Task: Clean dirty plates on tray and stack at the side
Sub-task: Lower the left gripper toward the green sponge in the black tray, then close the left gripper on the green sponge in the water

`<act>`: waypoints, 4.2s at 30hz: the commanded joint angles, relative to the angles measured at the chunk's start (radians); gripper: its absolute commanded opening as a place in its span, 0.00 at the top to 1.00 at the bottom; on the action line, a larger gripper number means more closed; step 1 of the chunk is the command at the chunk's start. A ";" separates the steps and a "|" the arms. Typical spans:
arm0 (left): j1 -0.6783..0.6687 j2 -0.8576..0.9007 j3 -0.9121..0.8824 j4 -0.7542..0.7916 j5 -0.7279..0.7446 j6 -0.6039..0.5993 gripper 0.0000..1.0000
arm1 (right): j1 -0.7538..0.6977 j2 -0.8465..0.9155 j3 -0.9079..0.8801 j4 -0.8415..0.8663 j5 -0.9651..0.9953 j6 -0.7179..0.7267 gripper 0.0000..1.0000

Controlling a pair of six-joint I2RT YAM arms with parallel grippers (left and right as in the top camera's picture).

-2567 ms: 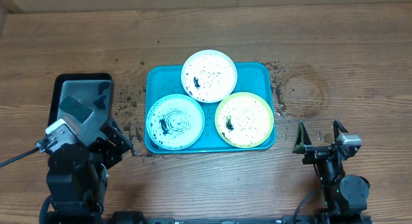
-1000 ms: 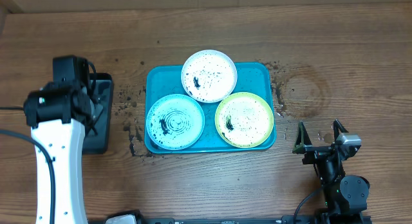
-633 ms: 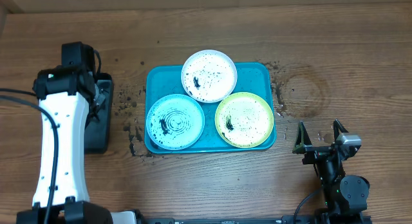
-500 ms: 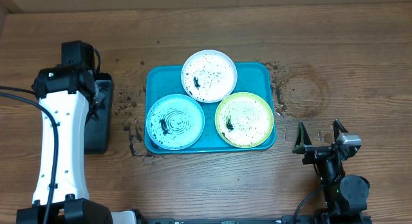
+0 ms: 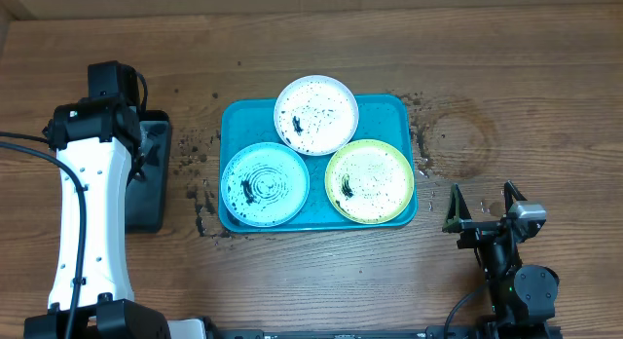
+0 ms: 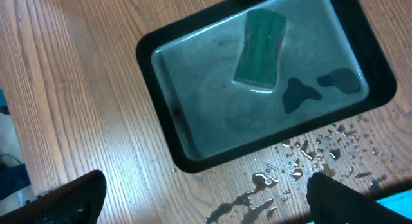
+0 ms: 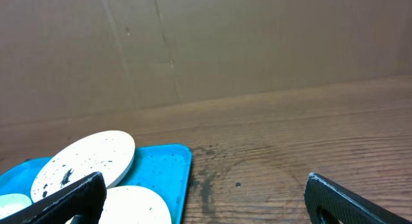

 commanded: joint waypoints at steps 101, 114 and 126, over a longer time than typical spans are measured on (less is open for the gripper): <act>0.299 0.598 0.019 0.555 0.310 0.431 0.84 | -0.004 -0.009 -0.011 0.006 -0.001 -0.004 0.00; 0.300 0.599 0.019 0.662 0.223 0.431 0.00 | -0.004 -0.009 -0.011 0.006 -0.001 -0.004 0.00; 0.298 0.599 0.019 0.599 0.244 0.430 0.81 | -0.004 -0.009 -0.011 0.006 -0.002 -0.004 0.00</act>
